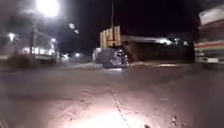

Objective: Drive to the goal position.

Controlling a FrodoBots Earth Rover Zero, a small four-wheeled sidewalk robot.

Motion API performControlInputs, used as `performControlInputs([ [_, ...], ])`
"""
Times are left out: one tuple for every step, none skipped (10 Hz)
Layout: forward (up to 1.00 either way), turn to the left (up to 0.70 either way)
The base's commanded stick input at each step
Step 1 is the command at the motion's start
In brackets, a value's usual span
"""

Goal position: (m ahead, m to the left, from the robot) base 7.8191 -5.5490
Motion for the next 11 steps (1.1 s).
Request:
performControlInputs([
  [0.7, -0.35],
  [0.7, -0.35],
  [0.7, -0.35],
  [0.7, -0.35],
  [0.7, -0.35],
  [0.7, -0.35],
  [0.7, -0.35],
  [0.7, -0.18],
  [0.7, 0.0],
  [0.7, 0.0],
  [0.7, 0.0],
])
